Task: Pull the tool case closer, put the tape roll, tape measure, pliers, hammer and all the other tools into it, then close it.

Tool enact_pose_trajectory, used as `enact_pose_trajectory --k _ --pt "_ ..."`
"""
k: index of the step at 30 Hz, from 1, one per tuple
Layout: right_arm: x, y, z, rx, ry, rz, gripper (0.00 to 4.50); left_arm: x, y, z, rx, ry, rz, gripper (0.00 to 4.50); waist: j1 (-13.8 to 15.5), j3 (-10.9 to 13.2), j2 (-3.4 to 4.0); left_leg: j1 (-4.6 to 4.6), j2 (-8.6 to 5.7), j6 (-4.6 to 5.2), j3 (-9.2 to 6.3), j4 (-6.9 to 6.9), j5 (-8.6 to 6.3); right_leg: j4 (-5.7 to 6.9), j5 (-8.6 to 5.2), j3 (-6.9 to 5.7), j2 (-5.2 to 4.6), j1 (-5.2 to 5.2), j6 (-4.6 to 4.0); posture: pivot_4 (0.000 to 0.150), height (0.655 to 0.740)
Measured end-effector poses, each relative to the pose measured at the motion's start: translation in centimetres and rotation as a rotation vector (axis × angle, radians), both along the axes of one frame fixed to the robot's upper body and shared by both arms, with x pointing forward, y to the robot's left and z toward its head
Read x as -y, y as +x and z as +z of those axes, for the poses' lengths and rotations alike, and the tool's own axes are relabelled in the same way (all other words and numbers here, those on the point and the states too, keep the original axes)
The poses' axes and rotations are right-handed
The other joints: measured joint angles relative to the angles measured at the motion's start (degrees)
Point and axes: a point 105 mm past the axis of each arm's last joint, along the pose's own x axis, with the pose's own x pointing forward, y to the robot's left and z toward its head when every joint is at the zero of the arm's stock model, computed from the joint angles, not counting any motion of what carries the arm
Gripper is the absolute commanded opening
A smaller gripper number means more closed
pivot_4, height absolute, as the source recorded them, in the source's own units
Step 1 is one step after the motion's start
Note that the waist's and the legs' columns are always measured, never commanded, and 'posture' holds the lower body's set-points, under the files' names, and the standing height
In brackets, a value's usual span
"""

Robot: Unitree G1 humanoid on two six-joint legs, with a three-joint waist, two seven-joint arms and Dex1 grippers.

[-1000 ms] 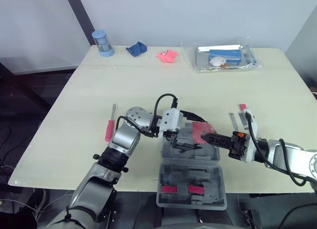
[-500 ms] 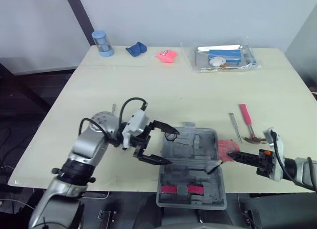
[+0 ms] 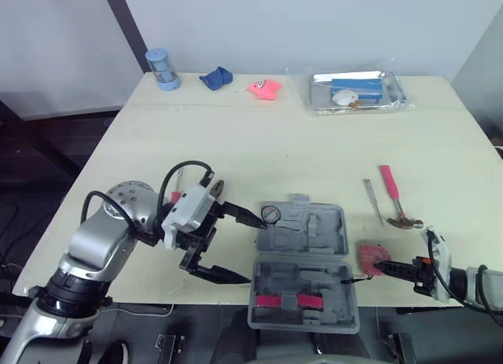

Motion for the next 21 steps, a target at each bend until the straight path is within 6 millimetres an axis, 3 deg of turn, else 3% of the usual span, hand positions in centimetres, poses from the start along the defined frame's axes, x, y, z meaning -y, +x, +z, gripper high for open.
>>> enact_pose_trajectory --k 7,8,13,15,21 --pt "0.0 0.1 -0.3 0.013 -0.009 0.013 0.49 0.1 -0.3 0.4 0.008 -0.004 -0.004 4.5 -0.08 -0.01 -0.01 0.04 0.03 0.0 0.01 0.0 0.0 0.01 0.0 0.02 0.03 0.01 0.0 0.15 0.74" --pt "0.1 0.1 -0.3 0.016 -0.009 0.013 1.55 0.1 -0.2 0.4 0.008 -0.006 0.0 4.5 -0.06 -0.01 -0.01 0.04 0.03 0.0 0.01 0.0 0.0 0.01 0.0 0.02 0.03 0.01 0.0 0.15 0.74" --pt "0.7 -0.6 -0.2 0.014 -0.013 0.011 3.82 -0.3 -0.3 0.5 -0.005 -0.014 0.018 4.5 0.15 0.01 0.01 0.0 0.02 0.0 0.02 -0.01 0.0 -0.02 0.0 0.01 0.02 0.01 0.0 0.15 0.74" --pt "0.5 -0.7 0.1 0.028 -0.007 0.023 4.46 -0.3 -0.3 0.4 -0.008 -0.014 0.019 4.5 0.19 0.0 0.01 0.0 0.02 0.0 0.02 0.0 0.0 -0.02 0.0 0.02 0.02 0.02 0.0 0.15 0.74" --pt "2.9 -2.3 0.5 0.072 -0.14 0.045 4.46 -0.7 -0.4 0.2 -0.02 -0.017 0.037 4.5 0.47 0.01 0.01 -0.02 0.01 0.0 0.02 -0.01 0.0 -0.05 0.0 0.0 0.01 0.0 0.01 0.15 0.74"
